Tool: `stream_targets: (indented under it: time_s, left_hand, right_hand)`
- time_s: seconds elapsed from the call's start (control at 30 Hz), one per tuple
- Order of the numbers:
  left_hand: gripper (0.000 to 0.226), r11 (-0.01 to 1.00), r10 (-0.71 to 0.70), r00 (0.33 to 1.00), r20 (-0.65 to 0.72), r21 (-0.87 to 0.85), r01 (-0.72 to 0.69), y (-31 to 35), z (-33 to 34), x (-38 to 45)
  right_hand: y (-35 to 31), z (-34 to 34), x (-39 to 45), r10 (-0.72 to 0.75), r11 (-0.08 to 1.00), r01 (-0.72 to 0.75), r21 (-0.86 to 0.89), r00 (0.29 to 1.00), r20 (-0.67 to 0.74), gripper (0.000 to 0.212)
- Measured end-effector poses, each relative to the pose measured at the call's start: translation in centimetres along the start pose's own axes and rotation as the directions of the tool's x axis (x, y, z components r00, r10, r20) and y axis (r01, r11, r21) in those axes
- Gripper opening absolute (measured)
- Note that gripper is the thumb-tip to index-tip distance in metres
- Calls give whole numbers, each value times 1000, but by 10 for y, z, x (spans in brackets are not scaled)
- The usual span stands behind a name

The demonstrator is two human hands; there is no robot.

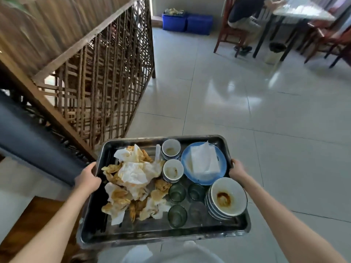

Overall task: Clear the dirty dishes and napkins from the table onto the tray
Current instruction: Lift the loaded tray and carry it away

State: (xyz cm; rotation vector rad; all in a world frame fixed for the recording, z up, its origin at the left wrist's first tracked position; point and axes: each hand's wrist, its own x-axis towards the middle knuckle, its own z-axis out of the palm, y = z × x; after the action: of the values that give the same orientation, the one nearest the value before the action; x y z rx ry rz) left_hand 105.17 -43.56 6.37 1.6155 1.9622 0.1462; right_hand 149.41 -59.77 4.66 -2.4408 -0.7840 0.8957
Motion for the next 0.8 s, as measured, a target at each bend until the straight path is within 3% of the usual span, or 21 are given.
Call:
stream_targets:
  time_s: [0.43,0.6,0.8]
  left_hand:
    - [65,999,39,999,-8,-35,-39,212,44,57]
    - [64,996,76,997,-27,-53,-78,287,59,113]
    - [65,993,109,994,-26,-40,-110,378,75,194]
  right_hand:
    - [2,-121,154,35,999,-35,9,999,-23,39]
    - [-15,-147,223,60,998,-62,-15,991,-123,35]
    - [-46,-181,316,84,996,-86,-7,988,-131,38]
